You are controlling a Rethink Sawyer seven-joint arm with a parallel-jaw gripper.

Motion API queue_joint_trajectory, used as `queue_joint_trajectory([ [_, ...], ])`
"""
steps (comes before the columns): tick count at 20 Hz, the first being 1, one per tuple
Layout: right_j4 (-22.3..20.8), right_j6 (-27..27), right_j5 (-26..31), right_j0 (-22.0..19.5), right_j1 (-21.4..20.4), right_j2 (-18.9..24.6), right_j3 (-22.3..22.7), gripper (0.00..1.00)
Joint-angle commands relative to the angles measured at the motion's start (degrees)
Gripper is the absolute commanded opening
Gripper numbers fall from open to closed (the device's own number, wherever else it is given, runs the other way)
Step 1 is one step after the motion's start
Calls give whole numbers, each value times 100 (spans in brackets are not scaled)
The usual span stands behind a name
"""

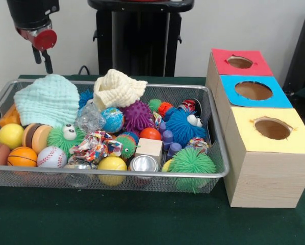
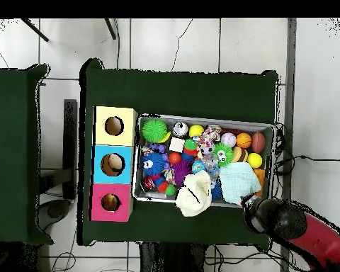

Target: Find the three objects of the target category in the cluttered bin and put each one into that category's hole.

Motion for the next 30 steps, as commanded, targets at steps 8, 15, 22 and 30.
queue_joint_trajectory([
  [8,-7,-855,642,-543,-1143,561,734,100],
  [15,-148,-985,918,-466,-724,839,-17,100],
  [22,-159,-1112,1359,-269,-341,1149,-892,100],
  [30,-140,-1013,1466,-275,-275,1298,-972,100],
])
